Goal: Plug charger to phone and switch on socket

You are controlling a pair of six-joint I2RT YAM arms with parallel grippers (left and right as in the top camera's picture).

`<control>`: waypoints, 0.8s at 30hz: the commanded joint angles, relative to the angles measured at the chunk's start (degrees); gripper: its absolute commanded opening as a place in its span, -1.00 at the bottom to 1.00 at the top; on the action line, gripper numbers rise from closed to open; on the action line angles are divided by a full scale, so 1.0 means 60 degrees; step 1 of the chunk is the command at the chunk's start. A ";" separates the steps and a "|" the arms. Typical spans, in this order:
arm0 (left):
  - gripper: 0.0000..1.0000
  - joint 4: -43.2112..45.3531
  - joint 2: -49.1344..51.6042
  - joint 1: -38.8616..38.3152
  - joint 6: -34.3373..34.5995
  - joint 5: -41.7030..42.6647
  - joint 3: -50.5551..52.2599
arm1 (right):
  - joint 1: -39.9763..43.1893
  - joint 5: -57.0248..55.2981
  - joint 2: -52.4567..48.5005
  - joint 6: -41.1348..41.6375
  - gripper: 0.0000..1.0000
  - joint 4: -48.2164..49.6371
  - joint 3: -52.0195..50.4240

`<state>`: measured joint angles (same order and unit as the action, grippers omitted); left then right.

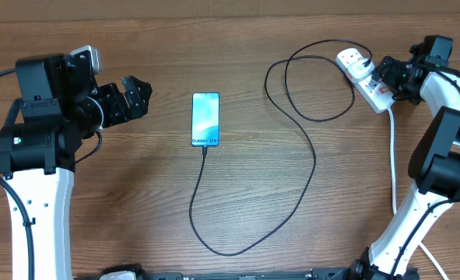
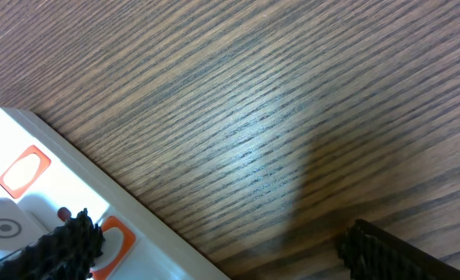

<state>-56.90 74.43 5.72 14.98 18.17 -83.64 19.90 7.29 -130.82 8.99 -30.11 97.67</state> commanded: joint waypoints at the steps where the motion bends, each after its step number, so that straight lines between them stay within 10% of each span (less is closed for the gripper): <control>1: 0.99 0.0025 0.0033 -0.0011 -0.0109 -0.0062 0.0036 | -0.0106 0.0117 -0.0077 -0.0011 1.00 -0.0109 -0.0022; 24: 1.00 0.0025 0.0033 -0.0011 -0.0109 -0.0066 0.0036 | -0.0557 0.0073 -0.0077 -0.0091 1.00 -0.0783 -0.0022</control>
<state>-56.90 74.43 5.72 14.98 18.17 -83.64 19.33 6.79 -130.78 10.31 -32.91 98.30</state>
